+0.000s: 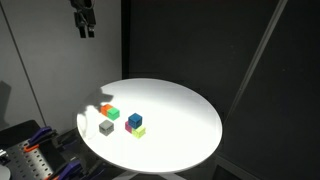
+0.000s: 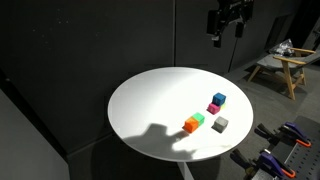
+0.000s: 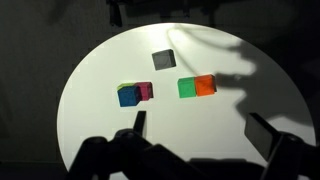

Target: Pick up the green block and put it on the gray block

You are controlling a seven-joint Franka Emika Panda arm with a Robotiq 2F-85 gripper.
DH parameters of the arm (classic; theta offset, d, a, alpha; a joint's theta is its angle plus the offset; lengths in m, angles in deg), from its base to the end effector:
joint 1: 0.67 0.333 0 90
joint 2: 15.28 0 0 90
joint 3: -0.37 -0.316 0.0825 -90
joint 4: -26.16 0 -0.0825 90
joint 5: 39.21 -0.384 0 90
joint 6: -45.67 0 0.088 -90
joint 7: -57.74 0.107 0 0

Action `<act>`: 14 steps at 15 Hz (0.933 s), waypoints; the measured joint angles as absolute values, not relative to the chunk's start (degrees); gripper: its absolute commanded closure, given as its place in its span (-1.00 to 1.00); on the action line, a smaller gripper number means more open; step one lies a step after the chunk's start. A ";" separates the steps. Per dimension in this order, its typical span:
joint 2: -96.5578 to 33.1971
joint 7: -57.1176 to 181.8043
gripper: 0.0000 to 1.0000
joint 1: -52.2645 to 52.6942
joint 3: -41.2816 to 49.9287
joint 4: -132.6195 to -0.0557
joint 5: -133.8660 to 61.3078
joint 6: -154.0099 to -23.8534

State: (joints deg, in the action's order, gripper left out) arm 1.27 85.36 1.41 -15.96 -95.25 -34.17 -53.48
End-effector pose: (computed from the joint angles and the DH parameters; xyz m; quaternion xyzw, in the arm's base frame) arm 0.4364 0.1472 0.5208 0.9919 -0.0783 -0.0193 0.0979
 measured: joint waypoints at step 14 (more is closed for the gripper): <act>-2.24 74.38 -1.00 2.85 -9.55 -95.14 -40.65 -61.49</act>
State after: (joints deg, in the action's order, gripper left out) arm -2.24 74.38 2.85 -9.55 -95.14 -40.65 -61.49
